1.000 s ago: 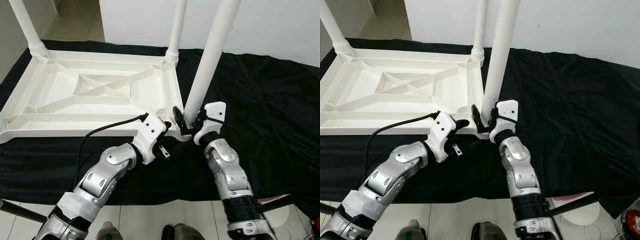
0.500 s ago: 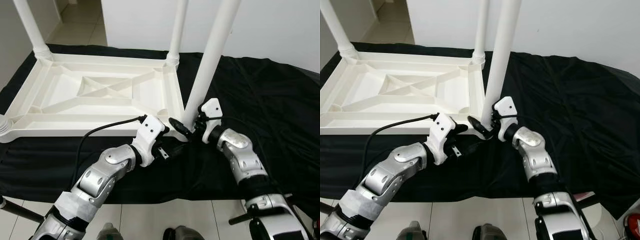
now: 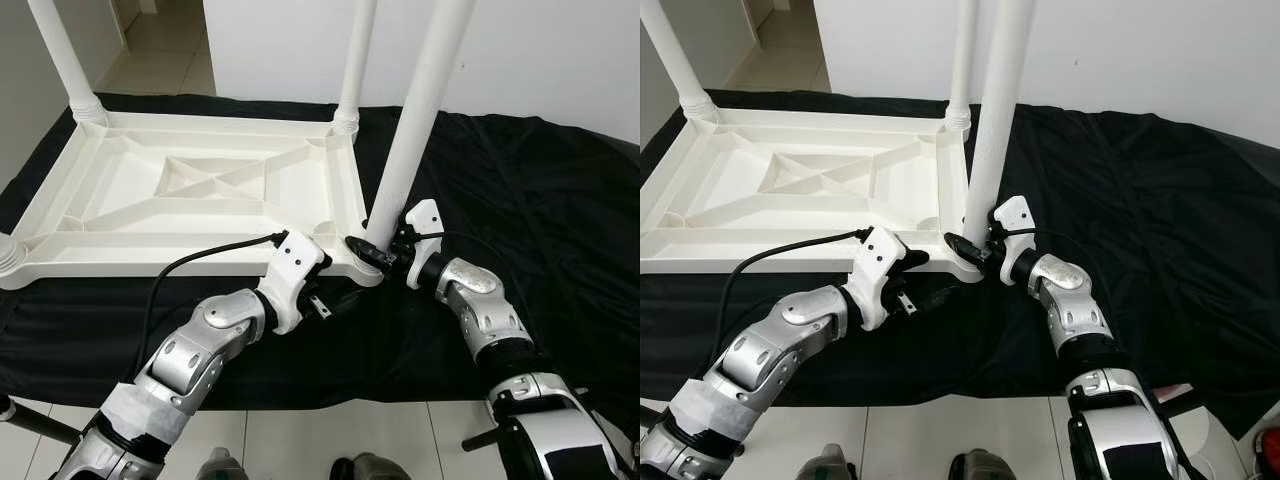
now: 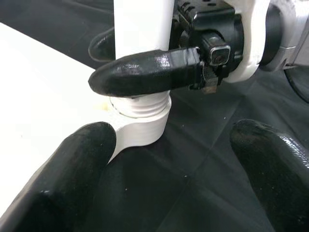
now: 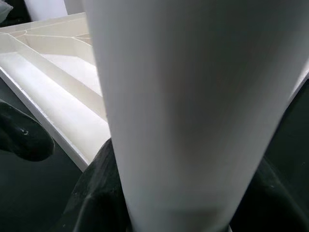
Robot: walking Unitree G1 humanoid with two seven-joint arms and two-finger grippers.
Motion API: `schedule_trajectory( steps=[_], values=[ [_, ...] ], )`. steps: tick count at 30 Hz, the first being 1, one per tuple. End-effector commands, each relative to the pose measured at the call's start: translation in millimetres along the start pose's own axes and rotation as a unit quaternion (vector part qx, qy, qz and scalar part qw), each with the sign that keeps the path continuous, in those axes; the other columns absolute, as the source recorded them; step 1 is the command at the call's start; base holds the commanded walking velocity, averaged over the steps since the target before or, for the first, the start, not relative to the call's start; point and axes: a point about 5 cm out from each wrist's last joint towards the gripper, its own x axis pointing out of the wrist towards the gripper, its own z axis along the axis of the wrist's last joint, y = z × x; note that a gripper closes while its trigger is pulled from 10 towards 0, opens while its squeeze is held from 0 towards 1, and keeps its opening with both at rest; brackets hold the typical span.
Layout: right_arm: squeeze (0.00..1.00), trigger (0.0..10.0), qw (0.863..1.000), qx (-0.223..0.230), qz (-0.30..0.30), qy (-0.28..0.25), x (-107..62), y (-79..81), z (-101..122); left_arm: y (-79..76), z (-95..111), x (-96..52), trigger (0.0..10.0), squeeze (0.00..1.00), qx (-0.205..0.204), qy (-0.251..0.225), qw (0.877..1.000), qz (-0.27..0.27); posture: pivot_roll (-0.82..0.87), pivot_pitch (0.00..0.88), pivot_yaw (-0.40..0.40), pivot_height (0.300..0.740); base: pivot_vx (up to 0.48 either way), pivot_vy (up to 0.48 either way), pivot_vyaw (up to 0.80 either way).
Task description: Building children table
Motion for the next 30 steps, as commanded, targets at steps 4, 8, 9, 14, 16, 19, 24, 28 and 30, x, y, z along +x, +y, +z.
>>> schedule_trajectory(
  steps=[4,8,9,14,16,19,24,28,30],
  values=[
    [0.00,10.0,1.000,0.006,-0.005,0.016,-4.4,8.7,-12.9,-9.7,0.2,1.7,10.0,0.00,0.010,0.002,0.998,-0.069,0.08,0.000,-0.032,0.740,0.000,0.000,0.00],
    [0.00,10.0,0.999,0.004,-0.048,0.024,-4.5,13.3,-17.2,-10.2,0.2,1.7,10.0,0.00,0.009,-0.002,0.998,-0.067,0.08,0.000,-0.035,0.740,0.000,0.000,0.00],
    [0.00,10.0,0.997,0.000,-0.076,0.028,-4.4,14.8,-18.5,-10.4,0.0,1.6,10.0,0.00,0.009,-0.003,0.998,-0.066,0.08,0.000,-0.040,0.740,0.000,0.000,0.00],
    [0.00,10.0,0.986,0.008,-0.162,0.035,-5.1,17.4,-20.6,-9.9,0.0,0.3,10.0,0.00,0.009,-0.007,0.998,-0.060,0.08,0.000,-0.056,0.740,0.000,0.000,0.00],
    [0.00,10.0,0.981,0.018,-0.188,0.034,-5.3,18.8,-20.6,-9.4,-0.2,-0.3,10.0,0.00,0.009,-0.007,0.998,-0.058,0.08,0.000,-0.061,0.740,0.000,0.000,0.00],
    [0.00,10.0,0.964,0.055,-0.257,0.030,-5.5,22.7,-20.8,-8.3,-0.4,-1.7,10.0,0.00,0.007,-0.007,0.999,-0.052,0.08,0.006,-0.071,0.740,0.000,0.000,0.00],
    [0.00,10.0,0.933,0.091,-0.349,0.009,-1.0,34.3,-14.9,-8.9,0.2,-2.7,10.0,0.00,0.005,-0.008,0.999,-0.048,0.09,0.021,-0.073,0.740,0.000,0.000,0.00],
    [0.00,10.0,0.929,0.095,-0.358,-0.003,5.7,45.2,-6.9,-9.6,0.1,-3.4,10.0,0.00,0.004,-0.008,0.999,-0.049,0.09,0.026,-0.073,0.740,0.000,0.000,0.00],
    [0.00,10.0,0.933,0.094,-0.348,-0.008,7.1,49.0,-5.0,-9.7,-0.2,-3.2,10.0,0.00,0.004,-0.007,0.999,-0.049,0.08,0.030,-0.071,0.740,0.000,0.000,0.00]
  ],
)
